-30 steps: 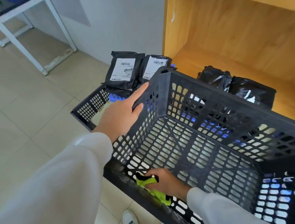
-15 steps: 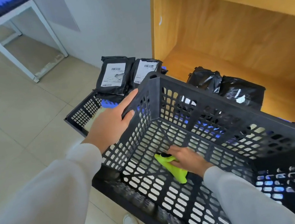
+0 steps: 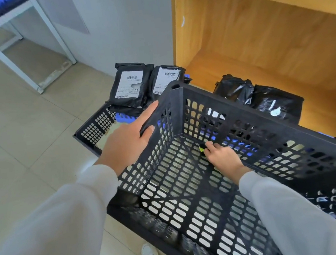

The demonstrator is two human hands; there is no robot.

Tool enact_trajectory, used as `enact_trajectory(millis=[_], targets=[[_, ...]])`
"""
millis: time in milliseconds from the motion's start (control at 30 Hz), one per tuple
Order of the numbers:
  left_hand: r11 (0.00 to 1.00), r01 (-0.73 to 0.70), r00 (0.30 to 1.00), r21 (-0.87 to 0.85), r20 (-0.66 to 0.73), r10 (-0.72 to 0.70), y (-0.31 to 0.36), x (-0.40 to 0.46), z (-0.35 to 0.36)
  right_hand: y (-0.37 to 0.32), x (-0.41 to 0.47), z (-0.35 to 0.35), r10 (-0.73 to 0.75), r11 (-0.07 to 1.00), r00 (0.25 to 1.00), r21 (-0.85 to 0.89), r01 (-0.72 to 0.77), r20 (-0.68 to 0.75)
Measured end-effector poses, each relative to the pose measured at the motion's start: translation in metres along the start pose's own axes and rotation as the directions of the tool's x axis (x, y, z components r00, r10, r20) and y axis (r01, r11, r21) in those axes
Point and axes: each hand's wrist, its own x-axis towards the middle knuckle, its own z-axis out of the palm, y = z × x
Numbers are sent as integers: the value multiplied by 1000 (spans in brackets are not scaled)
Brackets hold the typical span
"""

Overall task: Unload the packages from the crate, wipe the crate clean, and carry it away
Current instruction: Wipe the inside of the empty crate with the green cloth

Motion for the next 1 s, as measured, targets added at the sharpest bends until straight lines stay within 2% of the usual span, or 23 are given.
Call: enact_trajectory(millis=[33, 100, 167, 233, 267, 367, 533, 700, 900, 1000], targets=[[1000, -1, 1000, 0, 0, 1, 0, 1, 0, -2, 0, -1, 55, 998, 998, 43, -55, -3], [1000, 8, 1000, -18, 4, -8, -1, 0, 0, -13, -5, 6, 196, 953, 981, 234, -192, 7], [999, 16, 1000, -42, 17, -15, -1, 1, 0, -29, -12, 11, 360, 800, 931, 493, -341, 59], [998, 22, 1000, -58, 21, -21, -2, 2, 0, -48, -20, 16, 433, 636, 896, 670, -383, 101], [998, 23, 1000, -63, 21, -22, -1, 2, 0, -55, -26, 19, 440, 594, 893, 713, -372, 99], [996, 25, 999, -85, 27, -23, 0, 0, -2, -76, -46, 20, 363, 557, 924, 768, -316, 117], [992, 37, 999, -118, 33, -33, 0, -1, -3, -109, -80, 27, 100, 572, 982, 798, -189, 161], [983, 21, 998, -184, 58, -11, -2, 1, -2, -124, -101, 35, -81, 570, 979, 814, -107, 185], [987, 32, 999, -156, 37, -27, 1, 0, -2, -130, -116, 31, -201, 477, 925, 857, -197, 324], [989, 34, 999, -144, 27, -31, 0, 0, -2, -123, -114, 29, -240, 515, 920, 844, -150, 309]])
